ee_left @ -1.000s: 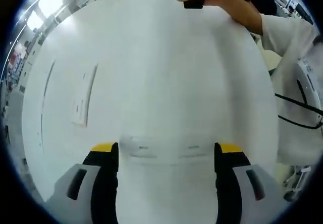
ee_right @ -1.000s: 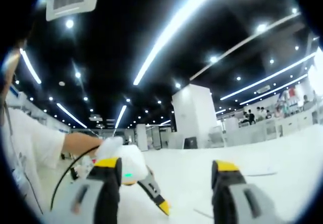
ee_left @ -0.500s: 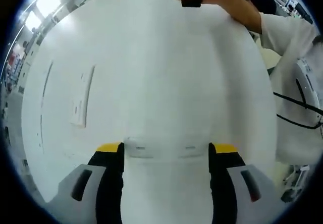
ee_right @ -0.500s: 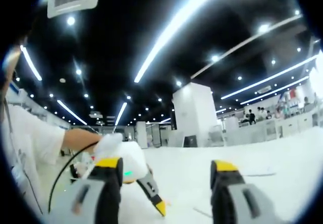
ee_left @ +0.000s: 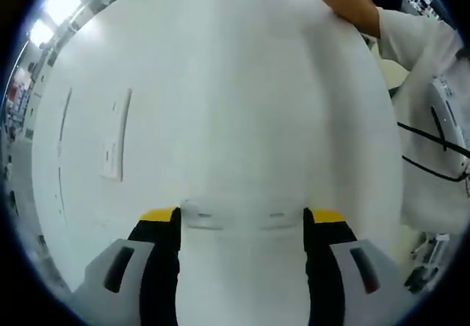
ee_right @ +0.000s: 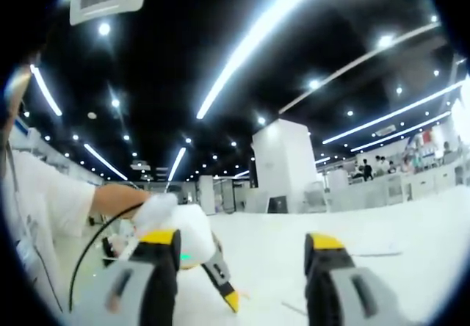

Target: Locate the socket holder cover, grip the socket holder cover, clip it into the socket holder slot.

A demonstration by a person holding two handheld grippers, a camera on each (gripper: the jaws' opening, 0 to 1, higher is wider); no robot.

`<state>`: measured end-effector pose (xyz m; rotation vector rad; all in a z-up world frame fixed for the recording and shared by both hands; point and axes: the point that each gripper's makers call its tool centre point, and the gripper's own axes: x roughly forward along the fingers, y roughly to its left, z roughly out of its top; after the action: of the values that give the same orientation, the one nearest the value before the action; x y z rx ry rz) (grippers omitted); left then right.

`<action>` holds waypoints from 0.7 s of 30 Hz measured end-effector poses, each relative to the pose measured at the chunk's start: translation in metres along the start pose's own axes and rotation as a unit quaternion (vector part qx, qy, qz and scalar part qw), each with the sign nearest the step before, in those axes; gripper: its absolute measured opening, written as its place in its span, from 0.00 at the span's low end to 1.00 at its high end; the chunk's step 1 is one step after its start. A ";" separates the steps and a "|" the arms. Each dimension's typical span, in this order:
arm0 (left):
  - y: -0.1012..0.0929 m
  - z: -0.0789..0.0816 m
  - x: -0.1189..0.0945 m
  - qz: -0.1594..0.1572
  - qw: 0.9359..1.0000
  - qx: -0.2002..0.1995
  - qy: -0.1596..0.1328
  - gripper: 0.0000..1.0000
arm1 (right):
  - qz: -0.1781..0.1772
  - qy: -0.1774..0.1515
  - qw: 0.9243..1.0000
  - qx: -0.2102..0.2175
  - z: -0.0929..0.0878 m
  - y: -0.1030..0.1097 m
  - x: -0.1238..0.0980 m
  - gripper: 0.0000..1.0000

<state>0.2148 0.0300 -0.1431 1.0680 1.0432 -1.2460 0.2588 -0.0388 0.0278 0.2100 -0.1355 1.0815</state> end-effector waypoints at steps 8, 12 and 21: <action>-0.001 -0.005 -0.001 0.001 0.999 0.017 0.032 0.67 | 0.000 0.000 1.000 0.001 0.001 -0.002 -0.001 0.68; -0.001 -0.007 -0.001 0.002 0.999 0.021 0.041 0.67 | -0.005 -0.001 1.000 -0.001 0.002 -0.004 -0.001 0.68; -0.001 -0.010 -0.001 0.000 0.998 0.026 0.057 0.67 | -0.015 -0.008 1.000 0.003 0.005 -0.010 -0.004 0.69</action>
<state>0.2135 0.0400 -0.1445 1.1904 1.1010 -1.2297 0.2655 -0.0475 0.0307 0.2244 -0.1431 1.0497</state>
